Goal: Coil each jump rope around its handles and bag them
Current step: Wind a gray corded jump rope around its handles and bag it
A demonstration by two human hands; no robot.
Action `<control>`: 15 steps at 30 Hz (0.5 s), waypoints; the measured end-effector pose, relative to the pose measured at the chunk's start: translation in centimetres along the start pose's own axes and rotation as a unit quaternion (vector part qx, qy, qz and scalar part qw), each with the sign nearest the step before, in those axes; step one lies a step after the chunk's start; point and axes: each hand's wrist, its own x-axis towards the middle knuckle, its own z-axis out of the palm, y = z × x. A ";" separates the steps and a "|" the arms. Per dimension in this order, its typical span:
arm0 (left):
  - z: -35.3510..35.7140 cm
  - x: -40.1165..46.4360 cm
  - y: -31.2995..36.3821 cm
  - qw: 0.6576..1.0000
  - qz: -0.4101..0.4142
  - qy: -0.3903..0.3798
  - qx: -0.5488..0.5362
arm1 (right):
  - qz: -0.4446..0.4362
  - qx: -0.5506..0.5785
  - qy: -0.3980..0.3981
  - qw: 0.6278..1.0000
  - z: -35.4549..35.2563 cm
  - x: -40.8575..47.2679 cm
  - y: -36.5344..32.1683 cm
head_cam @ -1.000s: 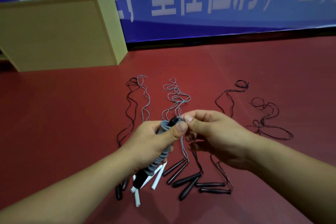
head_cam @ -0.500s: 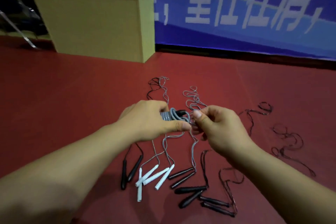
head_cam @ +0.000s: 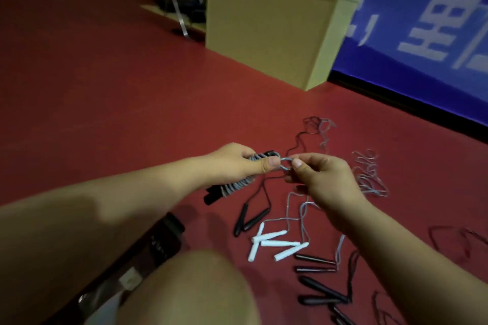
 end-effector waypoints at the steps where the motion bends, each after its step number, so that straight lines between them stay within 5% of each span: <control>1: 0.2 -0.9 -2.3 0.999 -0.026 0.017 -0.042 | 0.012 0.000 -0.021 1.000 1.8 0.3 0.8; 5: 1.3 -3.5 -10.0 0.967 -0.124 0.065 -0.211 | 0.070 -0.009 -0.070 0.995 7.4 0.3 5.0; 15: 2.4 -10.3 -26.6 0.798 -0.320 0.177 -0.480 | 0.153 -0.024 -0.205 0.966 20.6 -0.2 11.9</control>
